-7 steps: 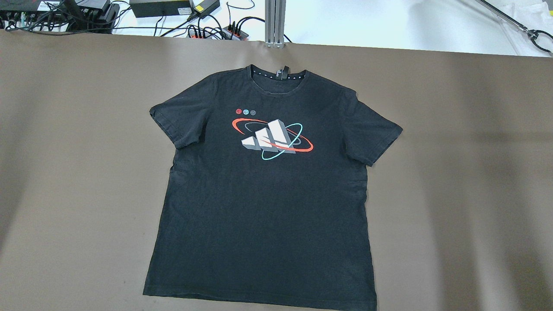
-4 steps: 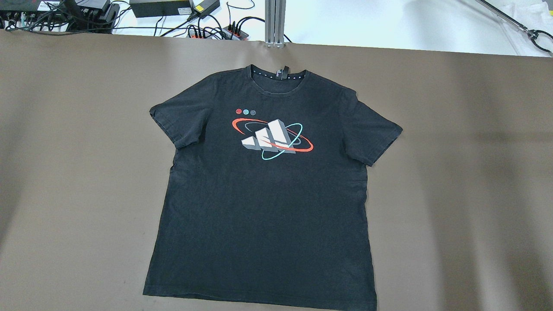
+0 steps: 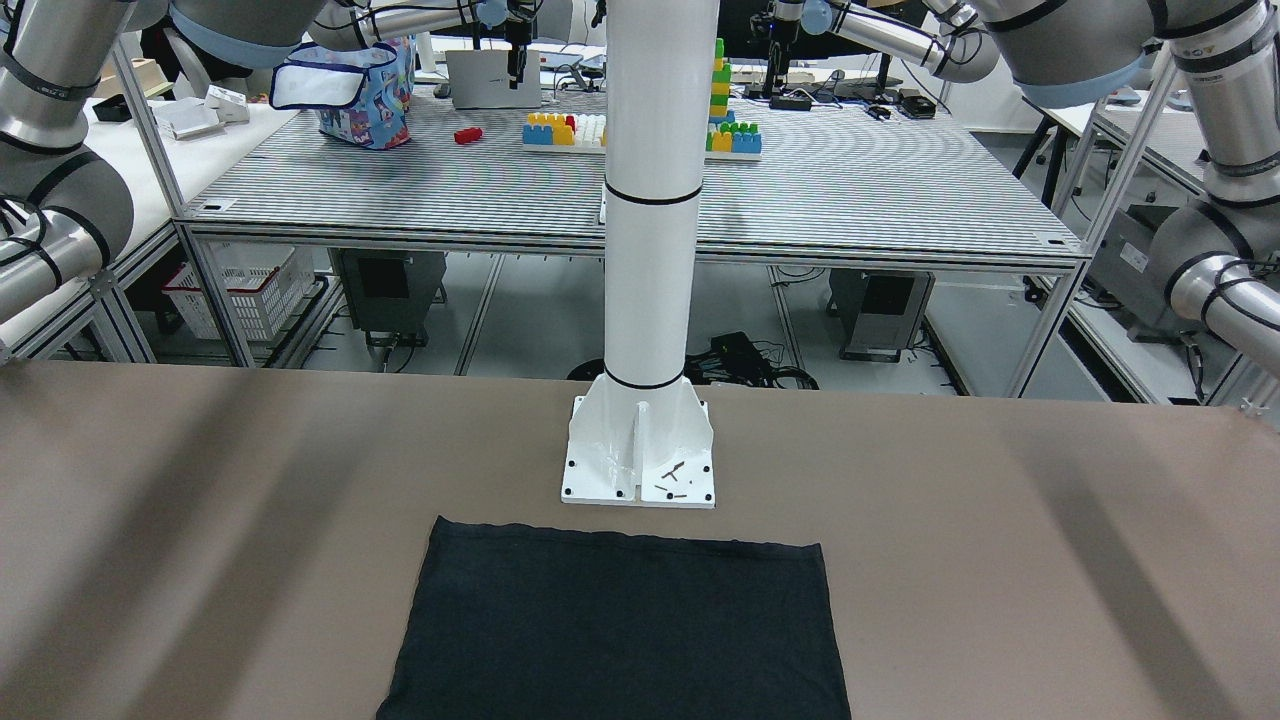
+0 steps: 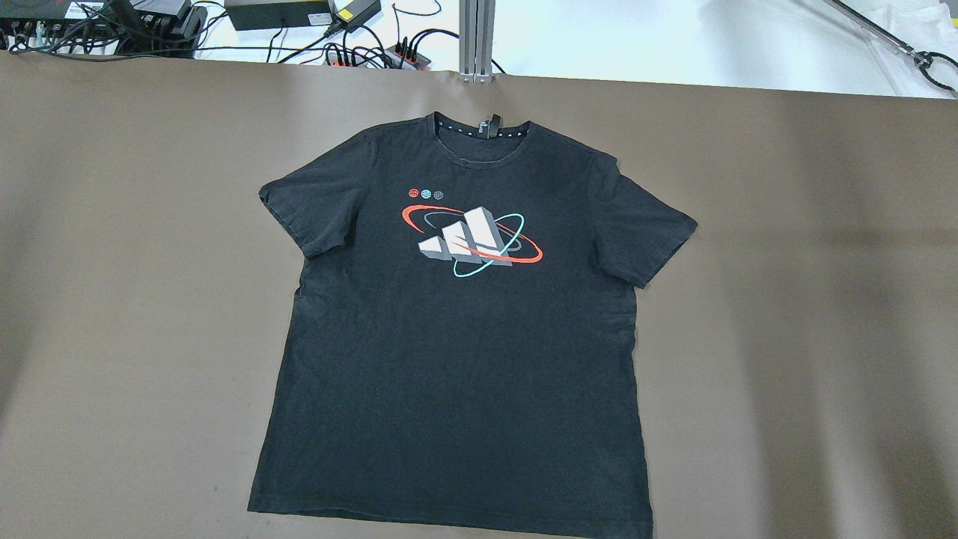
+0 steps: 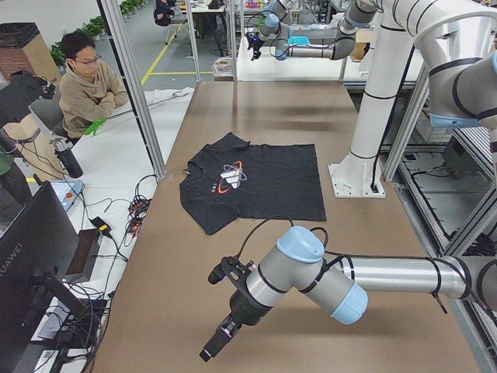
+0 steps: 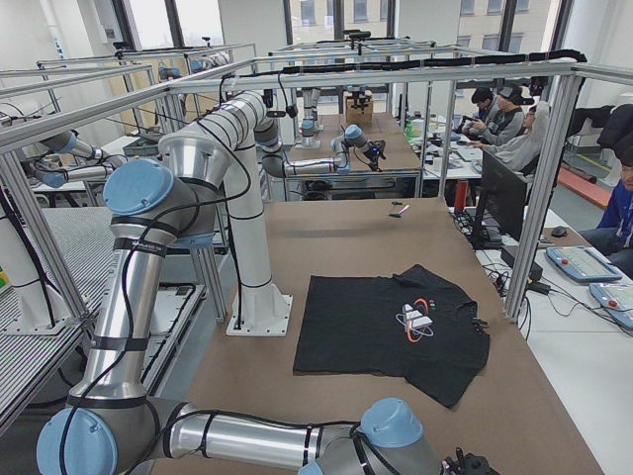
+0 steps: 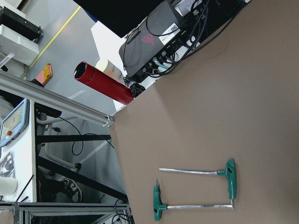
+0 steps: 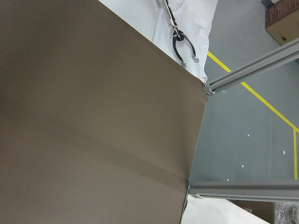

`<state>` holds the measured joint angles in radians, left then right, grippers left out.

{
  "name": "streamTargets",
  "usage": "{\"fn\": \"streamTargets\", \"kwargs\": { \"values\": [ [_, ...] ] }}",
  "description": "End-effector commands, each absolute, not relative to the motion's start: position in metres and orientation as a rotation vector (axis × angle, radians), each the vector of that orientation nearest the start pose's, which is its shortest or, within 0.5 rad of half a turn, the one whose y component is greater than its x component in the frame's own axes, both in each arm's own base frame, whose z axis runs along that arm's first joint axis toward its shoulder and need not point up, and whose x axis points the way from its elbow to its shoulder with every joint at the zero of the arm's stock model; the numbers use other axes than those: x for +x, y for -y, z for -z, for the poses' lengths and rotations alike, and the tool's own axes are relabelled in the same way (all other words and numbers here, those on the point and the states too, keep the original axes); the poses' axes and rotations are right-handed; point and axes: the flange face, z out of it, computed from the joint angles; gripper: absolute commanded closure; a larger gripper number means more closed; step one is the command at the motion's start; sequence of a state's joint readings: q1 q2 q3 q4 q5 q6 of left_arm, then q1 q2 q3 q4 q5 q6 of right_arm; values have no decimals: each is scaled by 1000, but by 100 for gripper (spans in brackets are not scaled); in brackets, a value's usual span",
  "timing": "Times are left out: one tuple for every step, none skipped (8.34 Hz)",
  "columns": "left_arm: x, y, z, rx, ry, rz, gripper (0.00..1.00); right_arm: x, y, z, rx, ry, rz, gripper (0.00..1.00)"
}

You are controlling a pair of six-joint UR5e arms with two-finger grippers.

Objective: Fold clothes

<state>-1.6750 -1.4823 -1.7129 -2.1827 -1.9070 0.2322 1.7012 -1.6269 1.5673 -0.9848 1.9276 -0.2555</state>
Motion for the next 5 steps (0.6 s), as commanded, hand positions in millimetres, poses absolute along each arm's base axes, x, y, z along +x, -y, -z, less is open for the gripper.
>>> {"fn": "streamTargets", "kwargs": {
  "values": [
    [-151, 475, -580, 700, -210, -232, 1, 162, 479, -646, 571, 244, 212, 5],
    [-152, 475, -580, 698, -200, -230, 2, 161, 474, -650, 565, 246, 212, 5],
    [-152, 473, -581, 699, -196, -236, 2, 160, 467, -656, 556, 253, 211, 5],
    [-152, 473, -582, 696, -196, -235, 2, 159, 463, -658, 552, 261, 207, 5],
    [-151, 472, -583, 695, -204, -241, 1, 158, 463, -661, 545, 272, 196, 5]
  ]
}}
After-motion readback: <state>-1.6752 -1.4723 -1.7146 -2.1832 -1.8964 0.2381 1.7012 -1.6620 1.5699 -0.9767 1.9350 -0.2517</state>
